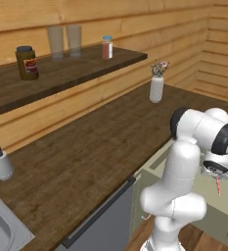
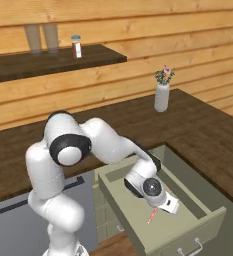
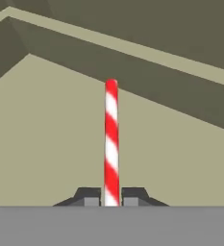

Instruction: Take a straw from the drawer in front and place it inside the glass cup on the dining counter.

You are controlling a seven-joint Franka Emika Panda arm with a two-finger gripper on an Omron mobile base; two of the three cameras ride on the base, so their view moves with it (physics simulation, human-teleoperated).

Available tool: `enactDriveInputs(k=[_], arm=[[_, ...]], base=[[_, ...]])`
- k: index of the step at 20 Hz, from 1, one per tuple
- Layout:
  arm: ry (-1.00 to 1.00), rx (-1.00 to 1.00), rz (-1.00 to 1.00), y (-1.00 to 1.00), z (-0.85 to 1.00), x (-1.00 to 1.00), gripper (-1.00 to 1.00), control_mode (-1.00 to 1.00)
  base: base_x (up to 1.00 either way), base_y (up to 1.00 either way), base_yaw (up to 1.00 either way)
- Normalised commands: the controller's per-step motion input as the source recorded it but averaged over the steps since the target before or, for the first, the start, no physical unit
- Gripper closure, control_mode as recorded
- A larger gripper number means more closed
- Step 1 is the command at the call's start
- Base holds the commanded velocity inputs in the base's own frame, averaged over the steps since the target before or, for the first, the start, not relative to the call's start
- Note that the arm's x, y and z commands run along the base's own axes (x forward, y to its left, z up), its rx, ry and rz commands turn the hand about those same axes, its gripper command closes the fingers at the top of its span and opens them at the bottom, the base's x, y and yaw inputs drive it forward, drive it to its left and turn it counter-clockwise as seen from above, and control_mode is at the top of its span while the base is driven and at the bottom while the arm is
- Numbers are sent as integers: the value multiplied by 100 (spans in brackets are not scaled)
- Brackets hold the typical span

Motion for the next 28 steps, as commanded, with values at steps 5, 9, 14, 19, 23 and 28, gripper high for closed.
enactDriveInputs(k=[5, 9, 14, 19, 23, 28], arm=[[1, 0, 0, 9, 100, -38, 100, -100], [0, 0, -2, 15, 100, -29, 100, -100], [4, 0, -1, 2, 100, -16, 100, -100], [10, 9, -1, -6, 100, 2, 100, -100], [-13, 22, -12, 0, 100, 14, 100, -100], [-11, 14, -14, 3, 99, -4, 100, -100]], base=[[0, 0, 0], [0, 0, 0], [0, 0, 0], [0, 0, 0], [0, 0, 0], [0, 0, 0]])
